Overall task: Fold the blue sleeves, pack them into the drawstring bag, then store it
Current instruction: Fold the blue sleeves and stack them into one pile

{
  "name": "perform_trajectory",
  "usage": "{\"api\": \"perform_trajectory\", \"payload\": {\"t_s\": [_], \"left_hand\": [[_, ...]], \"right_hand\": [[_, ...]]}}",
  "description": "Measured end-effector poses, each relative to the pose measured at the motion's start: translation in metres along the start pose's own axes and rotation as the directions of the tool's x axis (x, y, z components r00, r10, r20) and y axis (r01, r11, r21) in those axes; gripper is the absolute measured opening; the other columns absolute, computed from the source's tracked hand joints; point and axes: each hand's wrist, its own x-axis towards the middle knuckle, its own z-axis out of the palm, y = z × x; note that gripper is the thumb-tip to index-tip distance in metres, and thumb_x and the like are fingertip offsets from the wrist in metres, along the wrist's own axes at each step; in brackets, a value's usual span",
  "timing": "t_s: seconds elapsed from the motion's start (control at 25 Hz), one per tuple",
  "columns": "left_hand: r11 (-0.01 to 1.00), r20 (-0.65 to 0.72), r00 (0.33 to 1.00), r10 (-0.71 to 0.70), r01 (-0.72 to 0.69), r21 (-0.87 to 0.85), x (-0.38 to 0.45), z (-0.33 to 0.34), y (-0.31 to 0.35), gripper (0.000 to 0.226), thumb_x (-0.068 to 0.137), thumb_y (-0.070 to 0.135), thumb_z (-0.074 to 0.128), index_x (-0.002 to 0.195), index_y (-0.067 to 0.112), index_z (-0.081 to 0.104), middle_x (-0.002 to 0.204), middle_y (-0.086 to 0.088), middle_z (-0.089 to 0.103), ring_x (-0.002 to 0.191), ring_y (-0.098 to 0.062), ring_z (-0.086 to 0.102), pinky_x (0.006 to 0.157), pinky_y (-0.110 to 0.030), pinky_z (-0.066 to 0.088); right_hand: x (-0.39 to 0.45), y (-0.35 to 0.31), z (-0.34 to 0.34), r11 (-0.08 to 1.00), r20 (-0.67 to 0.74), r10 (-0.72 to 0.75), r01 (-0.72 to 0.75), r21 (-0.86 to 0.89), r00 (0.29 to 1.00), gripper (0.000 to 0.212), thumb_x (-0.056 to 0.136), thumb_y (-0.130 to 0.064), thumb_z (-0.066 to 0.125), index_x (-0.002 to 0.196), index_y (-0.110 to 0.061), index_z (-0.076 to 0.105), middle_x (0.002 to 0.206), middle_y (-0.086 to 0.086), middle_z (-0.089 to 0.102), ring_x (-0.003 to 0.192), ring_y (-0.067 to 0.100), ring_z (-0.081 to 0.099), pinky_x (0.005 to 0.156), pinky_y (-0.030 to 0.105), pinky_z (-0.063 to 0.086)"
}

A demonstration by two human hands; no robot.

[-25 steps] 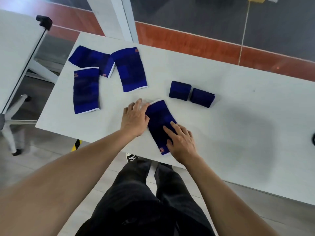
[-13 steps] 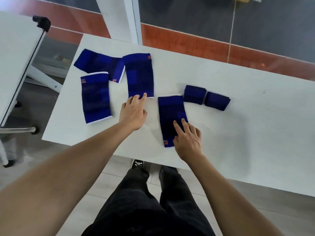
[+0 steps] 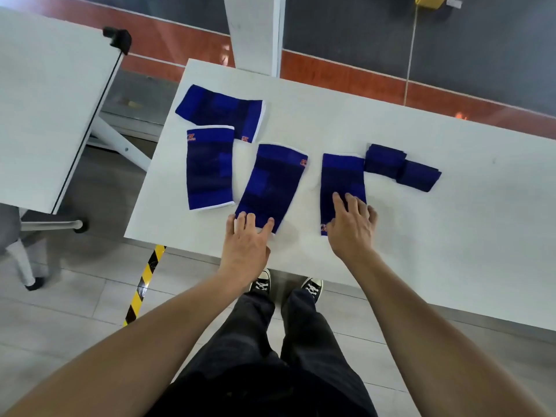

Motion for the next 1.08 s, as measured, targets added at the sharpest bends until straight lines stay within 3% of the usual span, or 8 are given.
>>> {"api": "perform_trajectory", "payload": {"t_s": [0.08,0.2,0.36,0.6,0.76,0.88,0.96,1.08], "left_hand": [[0.998,0.014,1.000,0.014,-0.013,-0.068,-0.010,0.001,0.000,0.062,0.090,0.023,0.055,0.150,0.026,0.040,0.128,-0.012,0.049,0.125,-0.033,0.044,0.113,-0.048,0.029],[0.979,-0.001,1.000,0.029,-0.029,-0.201,-0.022,0.006,0.001,0.060,0.085,0.016,0.062,0.144,0.019,0.048,0.122,-0.012,0.051,0.116,-0.034,0.048,0.101,-0.045,0.043],[0.930,-0.053,0.999,0.010,-0.029,-0.366,-0.027,0.013,0.012,0.045,0.082,0.004,0.064,0.126,0.010,0.060,0.116,-0.011,0.056,0.110,-0.030,0.053,0.094,-0.041,0.052],[0.902,-0.066,0.998,0.002,-0.031,-0.431,-0.034,0.014,0.021,0.040,0.084,-0.001,0.059,0.123,0.008,0.062,0.119,-0.010,0.055,0.110,-0.028,0.054,0.093,-0.042,0.053],[0.910,-0.071,0.991,-0.111,0.073,-0.407,-0.033,0.012,0.023,0.034,0.092,0.013,0.060,0.126,0.011,0.058,0.133,-0.013,0.050,0.118,-0.031,0.050,0.095,-0.043,0.051],[0.873,-0.045,0.932,-0.360,0.319,-0.368,-0.027,0.007,0.021,0.040,0.095,0.029,0.061,0.131,0.013,0.050,0.130,-0.014,0.051,0.112,-0.033,0.052,0.087,-0.041,0.051],[0.818,0.010,0.876,-0.482,0.453,-0.355,-0.025,0.005,0.022,0.047,0.094,0.034,0.064,0.132,0.015,0.045,0.123,-0.014,0.054,0.106,-0.032,0.053,0.084,-0.042,0.051],[0.828,0.008,0.882,-0.470,0.445,-0.342,-0.021,0.004,0.021,0.044,0.093,0.025,0.067,0.132,0.019,0.048,0.121,-0.012,0.055,0.105,-0.033,0.052,0.084,-0.042,0.050]], "right_hand": [[-0.008,-0.025,0.003,0.994,-0.054,-0.076,0.079,0.069,0.996,0.046,0.096,-0.023,0.052,0.141,-0.017,0.050,0.139,0.008,0.053,0.125,0.030,0.048,0.107,0.044,0.032],[-0.028,-0.057,0.014,0.981,0.029,-0.086,0.079,0.178,0.996,0.028,0.097,-0.026,0.050,0.121,-0.014,0.059,0.119,0.007,0.061,0.107,0.029,0.055,0.094,0.042,0.037],[-0.045,-0.064,0.032,0.949,0.072,-0.035,0.011,0.315,0.997,0.021,0.098,-0.030,0.053,0.111,-0.014,0.057,0.114,0.006,0.061,0.106,0.027,0.057,0.092,0.039,0.040],[-0.047,-0.053,0.033,0.847,0.175,0.034,-0.121,0.518,0.984,0.020,0.097,-0.030,0.060,0.111,-0.016,0.059,0.107,0.001,0.061,0.098,0.023,0.059,0.092,0.040,0.048],[-0.052,-0.046,0.037,0.902,0.181,-0.096,0.009,0.431,0.979,0.016,0.096,-0.026,0.059,0.107,-0.016,0.064,0.105,0.005,0.064,0.098,0.025,0.060,0.089,0.038,0.047],[-0.057,-0.043,0.036,0.925,0.069,-0.177,0.141,0.353,0.982,0.019,0.096,-0.024,0.056,0.114,-0.017,0.061,0.111,0.005,0.062,0.102,0.025,0.057,0.090,0.037,0.044],[-0.054,-0.043,0.034,0.926,-0.059,-0.224,0.231,0.299,0.973,0.030,0.095,-0.019,0.057,0.125,-0.017,0.060,0.123,0.004,0.061,0.114,0.027,0.054,0.097,0.039,0.042],[-0.046,-0.043,0.033,0.916,-0.070,-0.364,0.370,0.154,0.929,0.048,0.093,-0.017,0.057,0.141,-0.016,0.053,0.147,0.006,0.051,0.139,0.026,0.042,0.118,0.045,0.030]]}}
